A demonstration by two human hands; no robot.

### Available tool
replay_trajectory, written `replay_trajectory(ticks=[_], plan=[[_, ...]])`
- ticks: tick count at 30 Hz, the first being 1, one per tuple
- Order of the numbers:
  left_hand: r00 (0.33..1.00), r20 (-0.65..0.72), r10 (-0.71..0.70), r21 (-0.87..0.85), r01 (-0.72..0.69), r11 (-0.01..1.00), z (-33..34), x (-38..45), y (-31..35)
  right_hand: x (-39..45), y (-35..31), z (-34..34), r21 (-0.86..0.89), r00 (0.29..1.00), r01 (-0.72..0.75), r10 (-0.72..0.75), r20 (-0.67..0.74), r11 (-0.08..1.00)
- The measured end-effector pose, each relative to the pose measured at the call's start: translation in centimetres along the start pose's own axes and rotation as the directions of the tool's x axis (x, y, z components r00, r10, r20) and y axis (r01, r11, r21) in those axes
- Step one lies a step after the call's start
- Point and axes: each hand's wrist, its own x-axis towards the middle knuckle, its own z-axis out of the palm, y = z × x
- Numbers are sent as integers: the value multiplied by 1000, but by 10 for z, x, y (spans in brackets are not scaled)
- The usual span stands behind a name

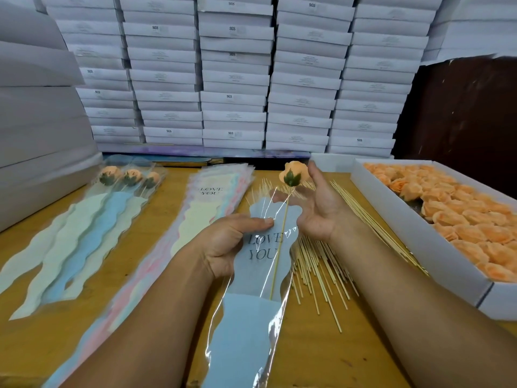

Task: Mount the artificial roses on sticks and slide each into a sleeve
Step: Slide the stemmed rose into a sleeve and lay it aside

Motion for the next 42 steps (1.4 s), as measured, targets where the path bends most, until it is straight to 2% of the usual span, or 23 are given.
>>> replay_trajectory(ticks=[2,5,8,15,19,22,25,29,35,42], plan=[[1000,4,-7,2,7,1000,2,-1,0,1,-1,-1,47,997,55,-53,-50,997],[1000,7,-9,0,9,1000,3,-2,0,4,-3,-5,-4,991,99,-99,-85,995],[999,32,-5,-21,6,1000,4,-3,1,6,-3,-7,-44,991,124,-125,-41,991],[1000,-10,20,-28,-20,999,1,1,-1,4,0,-4,-237,988,152,-152,20,959],[999,-28,40,-41,-41,998,-2,3,-3,-1,0,-4,-285,988,155,-143,62,946],[998,-32,59,-23,-59,998,-2,4,-4,-1,-1,-5,-360,981,192,-179,68,913],[999,-42,17,-28,-19,999,-1,4,-3,-2,0,-7,-428,974,224,-214,72,876],[1000,-12,16,-59,-17,998,0,3,-3,-1,3,-7,-541,972,215,-233,37,813],[1000,20,4,-143,-1,990,1,1,-1,-5,5,-2,-566,967,215,-256,6,796],[1000,5,15,-232,-14,973,4,5,-1,-4,11,-2,-706,938,301,-332,98,641]])
